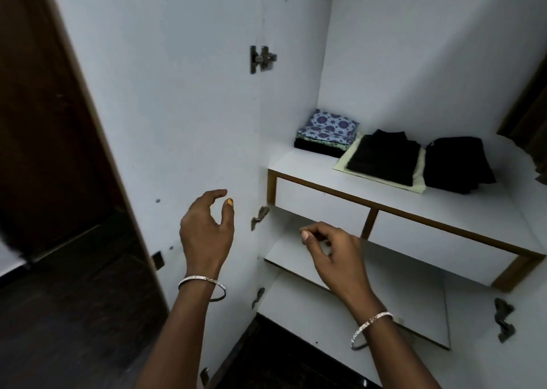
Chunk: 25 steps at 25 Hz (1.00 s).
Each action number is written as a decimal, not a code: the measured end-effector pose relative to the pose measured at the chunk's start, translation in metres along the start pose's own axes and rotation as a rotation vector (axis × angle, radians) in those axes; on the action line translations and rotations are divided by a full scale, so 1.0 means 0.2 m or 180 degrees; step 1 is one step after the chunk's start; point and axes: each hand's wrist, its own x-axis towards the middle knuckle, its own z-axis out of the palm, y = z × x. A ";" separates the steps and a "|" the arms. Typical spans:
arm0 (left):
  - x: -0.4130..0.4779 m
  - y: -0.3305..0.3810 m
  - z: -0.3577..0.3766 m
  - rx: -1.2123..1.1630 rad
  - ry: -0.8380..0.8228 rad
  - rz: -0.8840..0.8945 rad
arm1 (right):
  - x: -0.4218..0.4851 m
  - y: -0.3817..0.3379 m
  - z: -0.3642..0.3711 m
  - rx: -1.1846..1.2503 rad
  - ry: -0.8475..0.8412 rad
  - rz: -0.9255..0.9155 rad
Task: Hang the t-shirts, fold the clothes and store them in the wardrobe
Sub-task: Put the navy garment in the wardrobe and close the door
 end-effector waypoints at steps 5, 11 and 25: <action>0.10 -0.10 -0.35 0.0266 0.0922 -0.0036 | -0.09 -0.17 0.09 0.0144 -0.0374 -0.0249; 0.32 -0.21 -0.55 0.0145 0.0268 -0.0743 | -0.09 -0.36 0.21 0.0407 -0.0599 -0.0327; 0.17 -0.13 -0.47 -0.0704 -0.0344 -0.0949 | -0.04 -0.55 0.24 0.0550 -0.0522 -0.0323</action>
